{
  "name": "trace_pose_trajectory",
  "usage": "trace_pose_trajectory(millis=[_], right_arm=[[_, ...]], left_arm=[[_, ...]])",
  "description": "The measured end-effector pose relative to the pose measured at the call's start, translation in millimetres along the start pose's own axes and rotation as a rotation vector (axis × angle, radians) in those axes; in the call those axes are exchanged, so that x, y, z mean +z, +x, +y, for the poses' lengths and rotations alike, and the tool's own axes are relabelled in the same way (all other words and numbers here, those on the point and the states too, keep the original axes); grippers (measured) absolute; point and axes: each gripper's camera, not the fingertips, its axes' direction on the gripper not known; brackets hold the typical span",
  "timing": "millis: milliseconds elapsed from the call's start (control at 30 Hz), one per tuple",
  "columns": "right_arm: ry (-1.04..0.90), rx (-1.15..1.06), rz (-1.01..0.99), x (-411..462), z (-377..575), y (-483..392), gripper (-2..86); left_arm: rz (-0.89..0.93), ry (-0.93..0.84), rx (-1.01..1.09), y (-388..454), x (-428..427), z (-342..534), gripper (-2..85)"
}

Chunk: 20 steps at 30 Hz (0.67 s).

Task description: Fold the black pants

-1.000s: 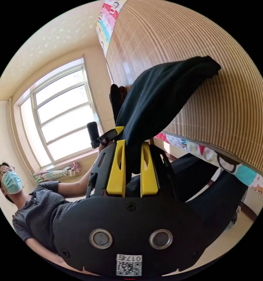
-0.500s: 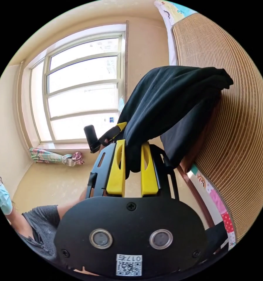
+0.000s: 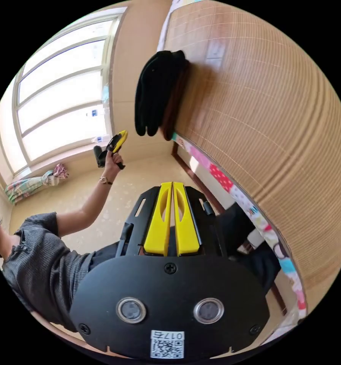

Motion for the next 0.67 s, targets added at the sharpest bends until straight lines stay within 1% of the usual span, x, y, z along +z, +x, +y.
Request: trace_pose_trajectory(millis=[33,67,100,133,167,200,233,267,300,333,367,433,500,567,600,633,667], right_arm=[[0.029,0.043,0.02,-20,17,8,0.5],[0.1,0.122,0.049,-60,51,19,0.5],[0.198,0.187,0.062,-101,86,22,0.4],[0.252,0.209,0.061,-120,103,21,0.4],[0.356,0.232,0.051,-155,135,16,0.4],[0.45,0.235,0.034,-186,165,7,0.5],[0.496,0.234,0.026,-201,180,3,0.5],[0.59,0.234,0.006,-226,210,-4,0.5],[0.676,0.226,-0.016,-247,238,-9,0.6],[0.713,0.219,-0.028,-255,252,-10,0.6],[0.775,0.212,-0.056,-269,277,-9,0.6],[0.851,0.219,-0.09,-285,314,-1,0.7],[0.943,0.308,-0.125,-299,363,21,1.0],[1.029,0.386,-0.185,-307,400,46,1.5],[1.103,0.429,-0.23,-312,427,66,2.0],[1.136,0.456,-0.252,-314,440,77,2.3],[1.198,0.534,-0.306,-316,466,101,3.6]], left_arm=[[0.038,-0.022,0.023,16,8,22,5.7],[0.06,-0.032,0.032,25,13,33,5.2],[0.114,-0.05,0.044,45,26,53,4.2],[0.193,-0.078,0.064,69,45,71,2.1],[0.241,-0.099,0.076,82,56,79,1.1],[0.342,-0.156,0.105,113,81,93,0.2],[0.443,-0.229,0.145,147,109,105,-0.4],[0.49,-0.269,0.168,164,122,111,-0.5],[0.581,-0.36,0.229,204,148,123,-0.7],[0.659,-0.455,0.307,245,170,137,-0.9],[0.69,-0.503,0.343,266,179,144,-0.9],[0.816,-0.646,0.371,334,202,172,-1.0],[0.946,-0.671,0.378,375,205,193,-1.0],[0.977,-0.681,0.409,409,207,214,-0.9],[0.949,-0.688,0.442,428,210,230,-0.9],[0.912,-0.699,0.486,444,216,247,-0.8],[0.901,-0.706,0.518,452,219,257,-0.7]])
